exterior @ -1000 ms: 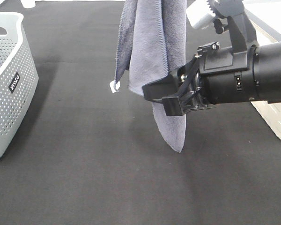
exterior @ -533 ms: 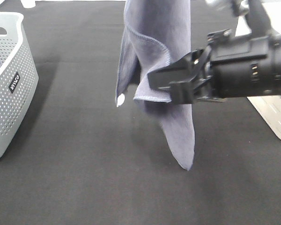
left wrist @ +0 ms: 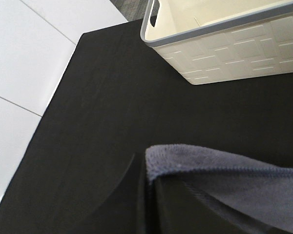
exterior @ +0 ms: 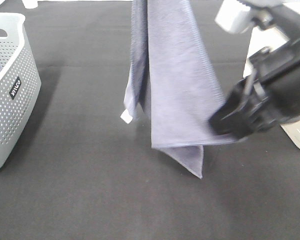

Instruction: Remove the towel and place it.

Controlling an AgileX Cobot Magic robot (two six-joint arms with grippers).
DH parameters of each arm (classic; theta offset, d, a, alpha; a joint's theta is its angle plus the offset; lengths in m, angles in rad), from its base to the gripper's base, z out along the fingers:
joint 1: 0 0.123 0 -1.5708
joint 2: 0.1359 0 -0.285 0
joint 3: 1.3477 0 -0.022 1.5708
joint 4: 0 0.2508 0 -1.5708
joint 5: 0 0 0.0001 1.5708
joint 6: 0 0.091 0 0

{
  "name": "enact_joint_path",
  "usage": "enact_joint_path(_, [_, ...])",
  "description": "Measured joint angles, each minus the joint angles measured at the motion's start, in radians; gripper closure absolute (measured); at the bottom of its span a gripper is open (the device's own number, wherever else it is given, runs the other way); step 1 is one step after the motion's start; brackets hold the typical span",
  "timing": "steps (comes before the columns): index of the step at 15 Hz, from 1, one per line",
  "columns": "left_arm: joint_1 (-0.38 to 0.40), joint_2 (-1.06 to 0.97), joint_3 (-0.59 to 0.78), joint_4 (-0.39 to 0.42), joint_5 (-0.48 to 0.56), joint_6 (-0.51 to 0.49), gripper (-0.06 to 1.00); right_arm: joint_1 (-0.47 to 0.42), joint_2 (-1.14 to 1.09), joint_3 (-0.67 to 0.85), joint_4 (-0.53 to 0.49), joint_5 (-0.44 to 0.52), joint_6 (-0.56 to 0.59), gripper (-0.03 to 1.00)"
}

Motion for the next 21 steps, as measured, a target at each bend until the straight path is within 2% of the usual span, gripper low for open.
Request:
enact_joint_path(1, [0.0,0.001,0.0,0.006,0.004,-0.036,0.94,0.0,0.003,-0.049,-0.101,0.074,0.107,0.96])
enact_joint_path(3, [0.0,0.004,0.0,0.052,0.05,-0.141,0.94,0.0,0.006,-0.146,-0.27,0.209,0.239,0.96])
enact_joint_path(4, [0.0,0.004,0.0,0.142,0.127,-0.261,0.94,0.0,0.006,-0.232,-0.393,0.266,0.279,0.96])
enact_joint_path(5, [0.0,0.004,0.0,0.169,0.159,-0.312,0.94,0.0,0.01,-0.264,-0.463,0.282,0.28,0.96])
enact_joint_path(6, [0.0,0.004,0.0,0.169,0.159,-0.312,0.94,0.0,0.01,-0.264,-0.463,0.282,0.28,0.96])
enact_joint_path(7, [0.0,0.004,0.0,0.206,0.178,-0.404,0.94,0.0,0.045,-0.32,-0.599,0.293,0.28,0.96])
enact_joint_path(9, [0.016,0.019,0.0,0.254,0.139,-0.444,0.94,0.0,0.112,-0.384,-0.692,0.289,0.255,0.96])
enact_joint_path(11, [0.063,0.05,0.0,0.267,0.097,-0.47,0.94,0.0,0.183,-0.453,-0.744,0.225,0.218,0.96])
enact_joint_path(14, [0.16,0.107,0.0,0.27,-0.021,-0.518,0.94,0.0,0.302,-0.536,-0.803,0.03,0.173,0.96])
enact_joint_path(16, [0.22,0.144,0.0,0.271,-0.14,-0.522,0.94,0.0,0.397,-0.594,-0.892,-0.079,0.172,0.96])
enact_joint_path(18, [0.275,0.182,0.0,0.282,-0.323,-0.527,0.94,0.0,0.5,-0.669,-1.038,-0.196,0.185,0.96])
enact_joint_path(19, [0.303,0.202,0.0,0.276,-0.39,-0.551,0.94,-0.006,0.547,-0.712,-1.079,-0.23,0.219,0.96])
enact_joint_path(21, [0.324,0.232,0.0,0.271,-0.415,-0.57,0.94,-0.019,0.605,-0.77,-1.102,-0.24,0.272,0.96])
